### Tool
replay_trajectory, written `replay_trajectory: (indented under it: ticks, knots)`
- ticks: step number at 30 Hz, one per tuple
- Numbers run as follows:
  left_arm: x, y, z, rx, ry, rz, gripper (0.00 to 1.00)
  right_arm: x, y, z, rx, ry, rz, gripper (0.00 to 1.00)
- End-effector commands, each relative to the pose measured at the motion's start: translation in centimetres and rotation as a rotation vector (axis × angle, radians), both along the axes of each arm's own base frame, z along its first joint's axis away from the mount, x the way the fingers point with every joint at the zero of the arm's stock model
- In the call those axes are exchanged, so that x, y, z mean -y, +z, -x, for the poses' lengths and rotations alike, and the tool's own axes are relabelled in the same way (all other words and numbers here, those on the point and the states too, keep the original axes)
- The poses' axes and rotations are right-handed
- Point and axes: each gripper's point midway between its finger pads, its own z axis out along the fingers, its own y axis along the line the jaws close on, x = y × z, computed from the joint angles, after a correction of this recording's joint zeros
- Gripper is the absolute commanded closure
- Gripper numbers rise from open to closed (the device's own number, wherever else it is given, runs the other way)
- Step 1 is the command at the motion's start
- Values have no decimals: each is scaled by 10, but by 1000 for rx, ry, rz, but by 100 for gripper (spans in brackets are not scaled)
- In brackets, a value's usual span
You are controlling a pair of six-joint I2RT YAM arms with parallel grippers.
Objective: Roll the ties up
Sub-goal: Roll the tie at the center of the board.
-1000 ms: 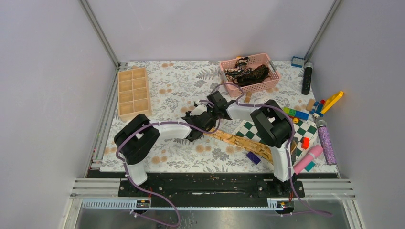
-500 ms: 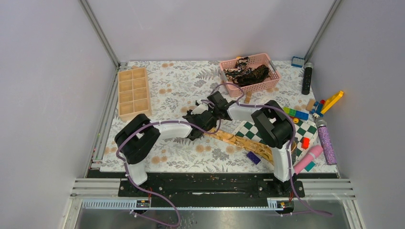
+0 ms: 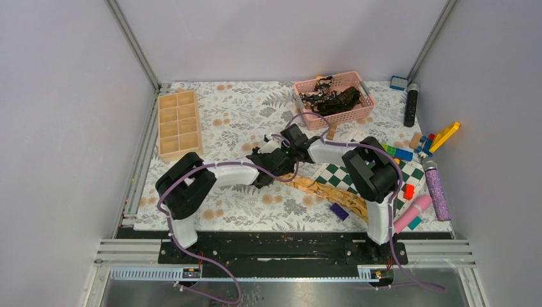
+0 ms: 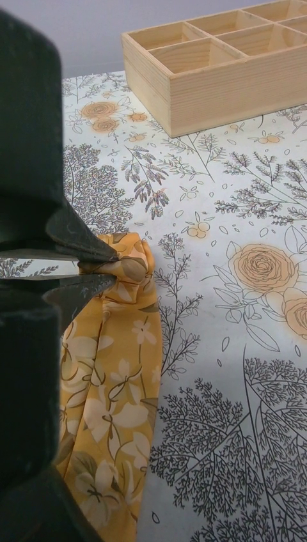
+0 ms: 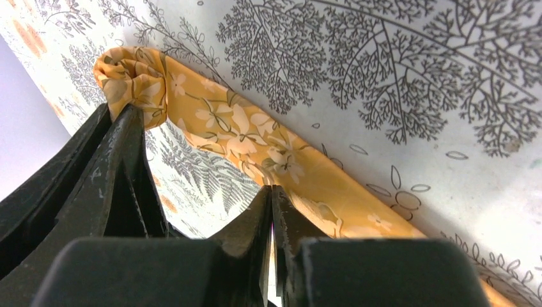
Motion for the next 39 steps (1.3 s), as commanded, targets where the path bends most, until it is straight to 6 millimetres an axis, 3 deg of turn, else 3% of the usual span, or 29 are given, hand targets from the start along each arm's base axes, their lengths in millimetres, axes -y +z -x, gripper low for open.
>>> replay_trajectory:
  ticks: [1,15,31,39]
  knots:
    - [12,10,-12,26,-7,27,100,-7,35,-1,77,20,-66,91]
    - [26,-4,-4,-51,-71,-12,100,21,67,-22,129,-73,-141,79]
    - [5,15,-2,-23,-20,-142,100,29,66,-25,132,-89,-145,78]
    - [-8,9,0,-35,-18,-242,100,28,61,-22,110,-91,-148,79]
